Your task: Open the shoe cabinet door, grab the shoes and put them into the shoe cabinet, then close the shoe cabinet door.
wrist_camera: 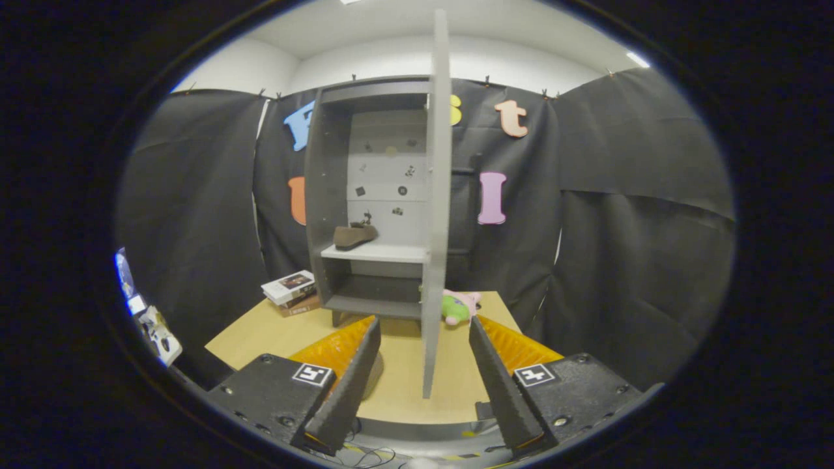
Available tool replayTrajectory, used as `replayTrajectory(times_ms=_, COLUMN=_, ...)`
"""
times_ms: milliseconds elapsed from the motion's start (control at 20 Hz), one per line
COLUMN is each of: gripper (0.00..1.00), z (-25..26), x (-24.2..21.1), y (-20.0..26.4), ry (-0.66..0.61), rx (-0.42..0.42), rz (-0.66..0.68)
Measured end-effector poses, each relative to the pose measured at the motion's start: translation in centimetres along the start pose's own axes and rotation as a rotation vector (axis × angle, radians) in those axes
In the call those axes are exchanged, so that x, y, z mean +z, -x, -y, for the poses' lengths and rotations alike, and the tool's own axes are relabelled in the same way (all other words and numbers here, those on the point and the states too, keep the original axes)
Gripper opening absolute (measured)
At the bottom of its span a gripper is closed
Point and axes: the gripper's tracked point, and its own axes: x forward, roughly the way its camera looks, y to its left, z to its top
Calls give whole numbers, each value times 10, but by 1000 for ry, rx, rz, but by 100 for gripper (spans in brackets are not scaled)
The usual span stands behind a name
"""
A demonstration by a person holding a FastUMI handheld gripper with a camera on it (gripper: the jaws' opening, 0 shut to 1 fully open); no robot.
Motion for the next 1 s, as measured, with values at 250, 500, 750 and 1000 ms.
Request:
replayTrajectory(times_ms=250, gripper=96, z=-71, x=-75, y=-40, ry=-4, rx=87, rz=-109)
replayTrajectory(times_ms=500, gripper=96, z=-124, x=-156, y=-103, ry=-12, rx=162, rz=-242)
replayTrajectory(times_ms=750, gripper=96, z=-161, x=-213, y=-189, ry=-35, rx=187, rz=-345)
replayTrajectory(times_ms=1000, gripper=96, z=-177, x=-258, y=-268, ry=-54, rx=165, rz=-454)
